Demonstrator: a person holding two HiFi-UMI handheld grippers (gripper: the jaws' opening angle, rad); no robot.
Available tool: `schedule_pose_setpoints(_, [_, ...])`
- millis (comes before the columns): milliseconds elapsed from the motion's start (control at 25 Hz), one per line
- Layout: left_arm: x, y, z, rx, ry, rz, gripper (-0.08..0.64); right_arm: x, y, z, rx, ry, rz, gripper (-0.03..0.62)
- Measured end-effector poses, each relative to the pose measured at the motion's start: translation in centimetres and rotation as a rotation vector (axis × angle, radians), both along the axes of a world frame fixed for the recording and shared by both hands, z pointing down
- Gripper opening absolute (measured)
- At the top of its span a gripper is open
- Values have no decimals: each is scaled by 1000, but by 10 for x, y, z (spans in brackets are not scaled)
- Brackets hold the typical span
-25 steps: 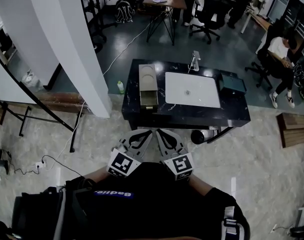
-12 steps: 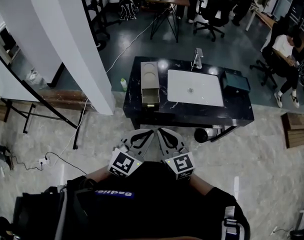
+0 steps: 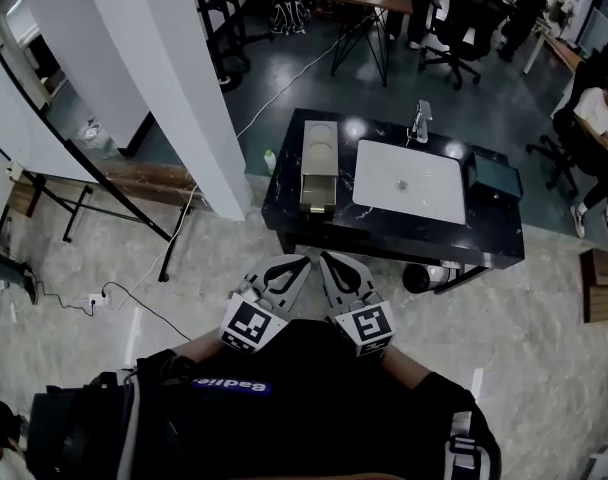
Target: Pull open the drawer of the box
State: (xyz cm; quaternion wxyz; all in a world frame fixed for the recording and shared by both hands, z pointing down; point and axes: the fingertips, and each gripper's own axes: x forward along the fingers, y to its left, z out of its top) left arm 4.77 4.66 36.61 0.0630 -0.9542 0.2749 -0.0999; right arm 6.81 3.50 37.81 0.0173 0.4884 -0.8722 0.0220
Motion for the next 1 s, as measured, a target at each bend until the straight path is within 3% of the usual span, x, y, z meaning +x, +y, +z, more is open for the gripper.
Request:
schedule_pose_setpoints(440, [22, -2, 3, -2, -21, -58, 2, 20, -4, 3, -5, -24, -67, 0])
schedule_pose_setpoints(1000, [108, 8, 7, 0, -11, 17, 2, 111, 6, 6, -2, -23, 23, 0])
